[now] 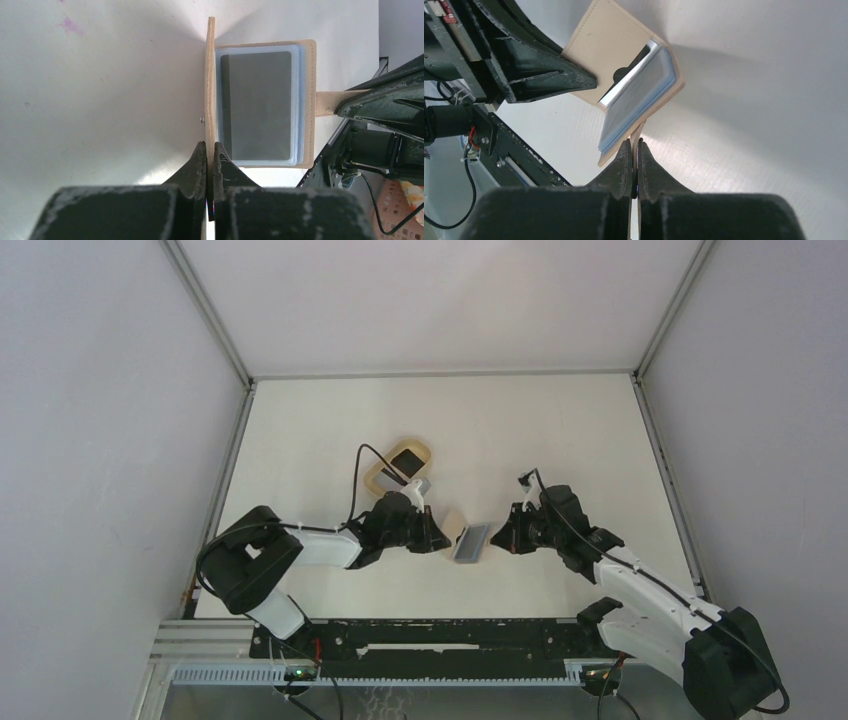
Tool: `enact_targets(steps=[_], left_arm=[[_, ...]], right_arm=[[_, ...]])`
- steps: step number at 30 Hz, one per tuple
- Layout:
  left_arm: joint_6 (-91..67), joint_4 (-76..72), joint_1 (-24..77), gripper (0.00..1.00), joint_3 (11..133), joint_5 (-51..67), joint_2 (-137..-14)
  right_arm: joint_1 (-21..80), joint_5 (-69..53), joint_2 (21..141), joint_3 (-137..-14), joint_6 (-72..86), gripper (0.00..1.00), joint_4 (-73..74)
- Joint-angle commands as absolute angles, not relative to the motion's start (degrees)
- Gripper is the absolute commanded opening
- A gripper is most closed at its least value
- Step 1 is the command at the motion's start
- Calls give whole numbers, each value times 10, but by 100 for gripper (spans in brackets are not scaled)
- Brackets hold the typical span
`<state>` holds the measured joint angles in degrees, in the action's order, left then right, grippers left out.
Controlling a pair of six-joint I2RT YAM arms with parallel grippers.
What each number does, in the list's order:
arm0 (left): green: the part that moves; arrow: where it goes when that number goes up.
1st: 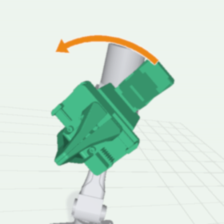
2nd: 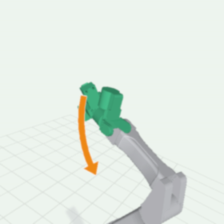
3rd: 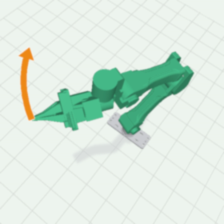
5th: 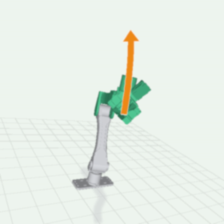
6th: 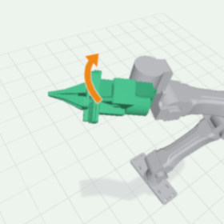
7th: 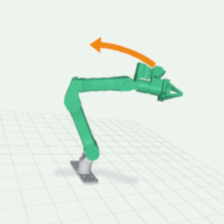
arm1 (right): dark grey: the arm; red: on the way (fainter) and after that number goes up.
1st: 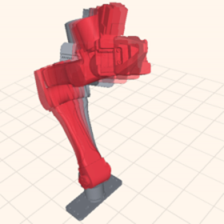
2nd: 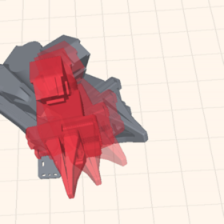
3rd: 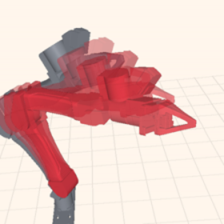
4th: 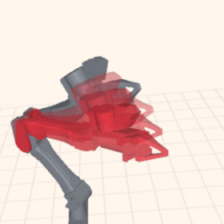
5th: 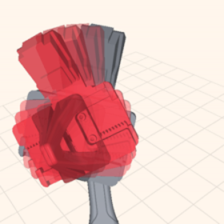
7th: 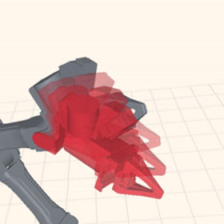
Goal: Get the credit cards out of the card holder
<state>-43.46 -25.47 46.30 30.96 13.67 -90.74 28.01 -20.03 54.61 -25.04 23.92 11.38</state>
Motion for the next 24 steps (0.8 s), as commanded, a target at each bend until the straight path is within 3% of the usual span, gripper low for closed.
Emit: enact_targets(steps=[1,3,5,7,15,24], left_arm=[[-431,-259,461,0,320,124,-878],[-432,-259,461,0,313,118,-869],[-435,-259,461,0,307,114,-859],[-440,-263,461,0,299,110,-848],[-485,-324,456,0,258,104,-805],[-552,-482,432,0,185,117,-788]], right_arm=[[268,-164,533,-275,240,3,123],[264,-142,532,-276,244,12,131],[261,-128,529,-276,243,32,134],[261,-120,518,-279,243,47,133],[271,-162,440,-307,258,63,68],[290,-319,520,-307,291,67,-73]])
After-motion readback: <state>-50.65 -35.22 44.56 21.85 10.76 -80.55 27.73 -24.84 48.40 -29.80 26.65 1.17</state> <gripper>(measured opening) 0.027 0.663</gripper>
